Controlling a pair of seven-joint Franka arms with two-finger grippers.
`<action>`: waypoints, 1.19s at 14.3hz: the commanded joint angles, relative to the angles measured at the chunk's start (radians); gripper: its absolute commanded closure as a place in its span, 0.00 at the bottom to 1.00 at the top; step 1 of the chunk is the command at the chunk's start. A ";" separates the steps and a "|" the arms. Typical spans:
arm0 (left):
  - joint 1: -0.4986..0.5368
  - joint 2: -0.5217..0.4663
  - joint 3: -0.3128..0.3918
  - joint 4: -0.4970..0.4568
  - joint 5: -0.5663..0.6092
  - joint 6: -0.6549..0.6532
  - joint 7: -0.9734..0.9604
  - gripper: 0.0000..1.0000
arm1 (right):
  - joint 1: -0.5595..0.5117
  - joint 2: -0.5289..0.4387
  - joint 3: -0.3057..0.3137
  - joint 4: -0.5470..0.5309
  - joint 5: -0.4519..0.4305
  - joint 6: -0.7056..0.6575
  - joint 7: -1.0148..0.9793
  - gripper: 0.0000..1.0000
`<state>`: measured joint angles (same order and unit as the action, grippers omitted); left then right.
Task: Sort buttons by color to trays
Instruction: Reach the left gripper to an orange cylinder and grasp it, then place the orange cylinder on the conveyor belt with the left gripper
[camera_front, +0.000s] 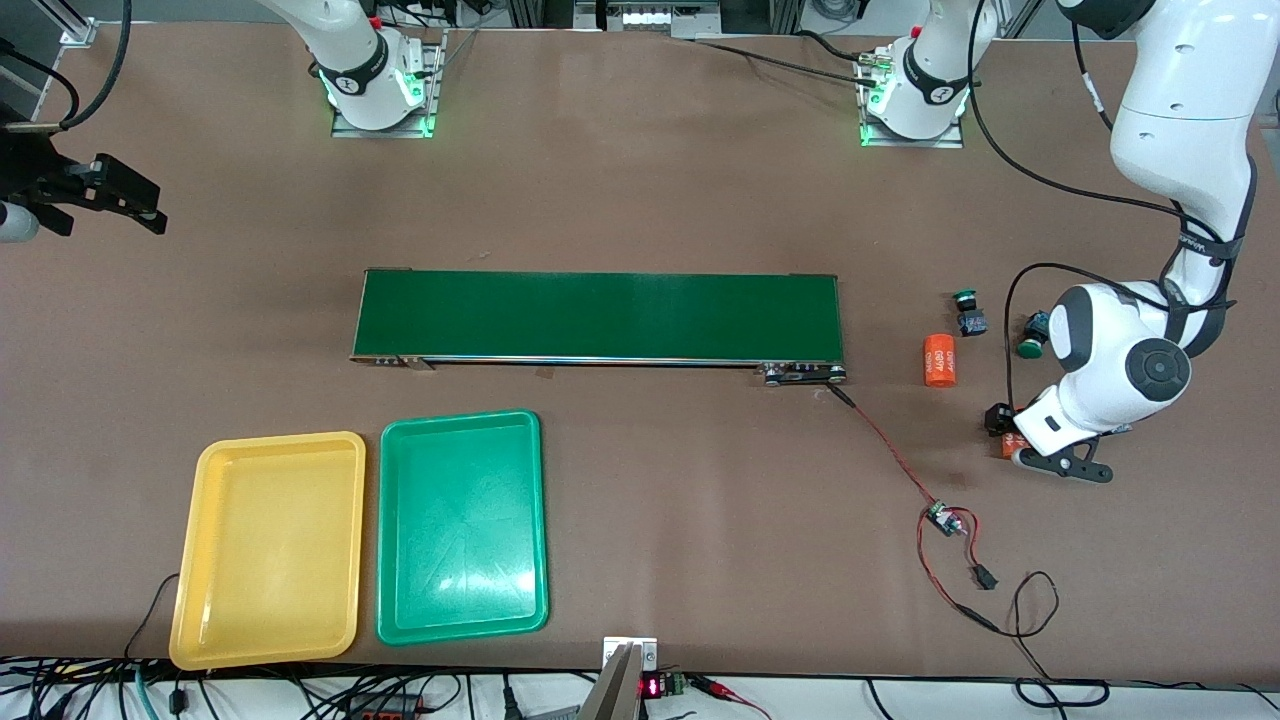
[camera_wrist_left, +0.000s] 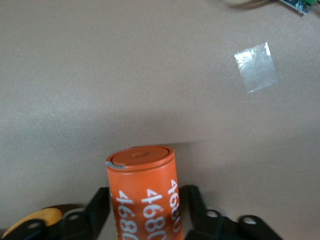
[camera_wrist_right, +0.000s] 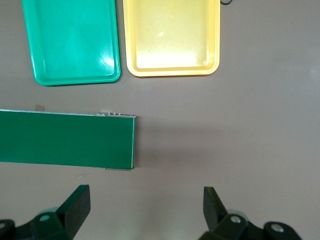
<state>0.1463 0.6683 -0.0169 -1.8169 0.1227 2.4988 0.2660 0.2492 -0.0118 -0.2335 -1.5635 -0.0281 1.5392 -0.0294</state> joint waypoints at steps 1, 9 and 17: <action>0.004 -0.021 -0.003 -0.002 0.020 -0.012 -0.004 0.68 | -0.004 -0.020 0.002 -0.021 -0.009 0.010 0.013 0.00; 0.005 -0.184 -0.179 0.033 0.006 -0.432 0.030 0.70 | 0.002 -0.020 0.002 -0.020 -0.009 0.006 0.013 0.00; -0.014 -0.190 -0.544 0.013 0.023 -0.608 0.164 0.77 | -0.008 -0.016 -0.003 -0.020 -0.007 0.019 0.012 0.00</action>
<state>0.1295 0.4806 -0.5032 -1.7865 0.1233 1.8968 0.3241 0.2466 -0.0117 -0.2380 -1.5642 -0.0281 1.5479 -0.0294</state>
